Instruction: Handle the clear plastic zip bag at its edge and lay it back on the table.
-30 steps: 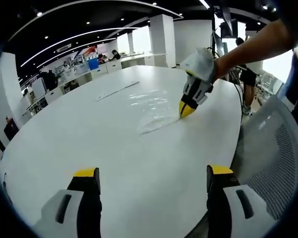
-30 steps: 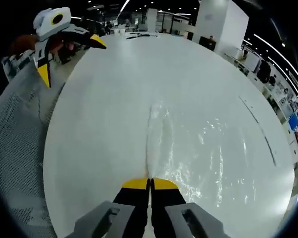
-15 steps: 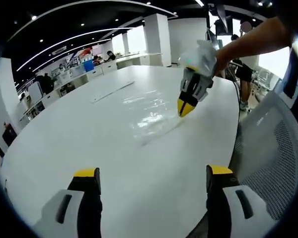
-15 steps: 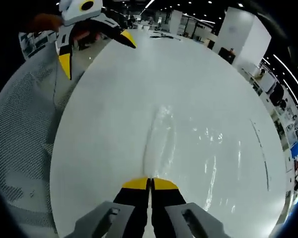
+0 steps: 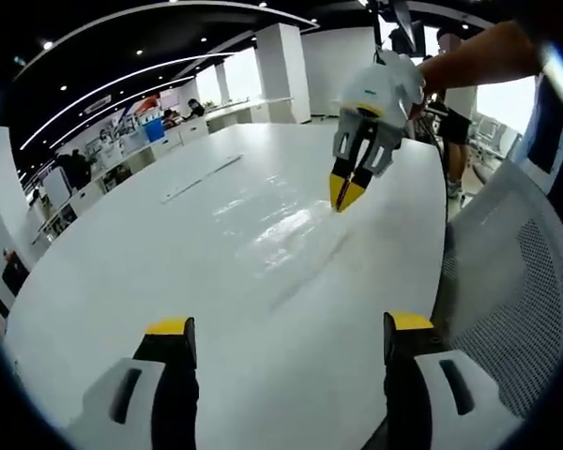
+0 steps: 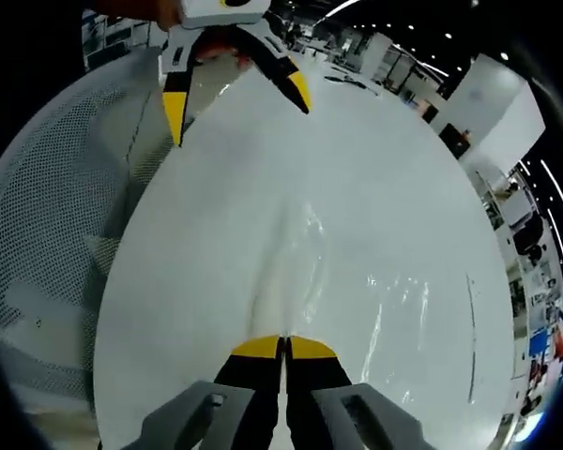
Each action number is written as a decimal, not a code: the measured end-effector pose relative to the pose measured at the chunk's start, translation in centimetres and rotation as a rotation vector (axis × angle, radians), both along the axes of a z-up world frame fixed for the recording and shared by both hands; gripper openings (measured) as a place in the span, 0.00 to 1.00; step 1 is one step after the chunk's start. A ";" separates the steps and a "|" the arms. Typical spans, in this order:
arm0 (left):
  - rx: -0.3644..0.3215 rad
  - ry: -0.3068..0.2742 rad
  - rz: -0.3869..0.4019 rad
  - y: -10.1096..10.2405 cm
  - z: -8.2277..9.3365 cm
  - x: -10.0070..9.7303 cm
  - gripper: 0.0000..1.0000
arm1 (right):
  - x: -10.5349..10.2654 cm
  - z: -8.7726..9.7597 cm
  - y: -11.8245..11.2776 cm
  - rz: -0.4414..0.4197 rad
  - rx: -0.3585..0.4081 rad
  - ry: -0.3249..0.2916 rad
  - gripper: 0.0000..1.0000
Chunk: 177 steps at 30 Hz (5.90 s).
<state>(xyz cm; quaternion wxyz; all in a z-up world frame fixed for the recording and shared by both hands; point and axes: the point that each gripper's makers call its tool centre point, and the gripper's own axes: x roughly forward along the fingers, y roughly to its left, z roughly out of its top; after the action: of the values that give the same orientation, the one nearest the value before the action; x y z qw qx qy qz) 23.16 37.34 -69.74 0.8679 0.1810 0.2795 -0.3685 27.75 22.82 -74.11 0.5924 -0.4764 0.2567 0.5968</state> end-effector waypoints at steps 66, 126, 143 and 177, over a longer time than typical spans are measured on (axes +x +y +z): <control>0.221 -0.097 -0.293 -2.6 -1.2 1.2 0.01 | -2.8 4.3 1.1 0.221 0.025 -0.073 0.00; 0.269 -0.036 -0.451 -5.0 -1.5 -0.2 0.00 | -5.6 3.9 8.8 0.078 0.191 0.129 0.13; 0.254 -0.053 -0.470 -5.8 -0.8 -0.2 0.00 | -5.8 3.8 9.9 0.106 0.197 0.105 0.01; 0.241 -0.115 -0.541 -6.3 -0.7 -0.8 0.00 | -5.9 2.7 9.1 -0.080 0.081 0.180 0.00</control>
<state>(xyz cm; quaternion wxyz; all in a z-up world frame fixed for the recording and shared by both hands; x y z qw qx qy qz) 22.33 31.08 -70.48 0.7250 0.3712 0.2130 -0.5397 21.88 31.94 -71.37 0.6093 -0.3859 0.3032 0.6228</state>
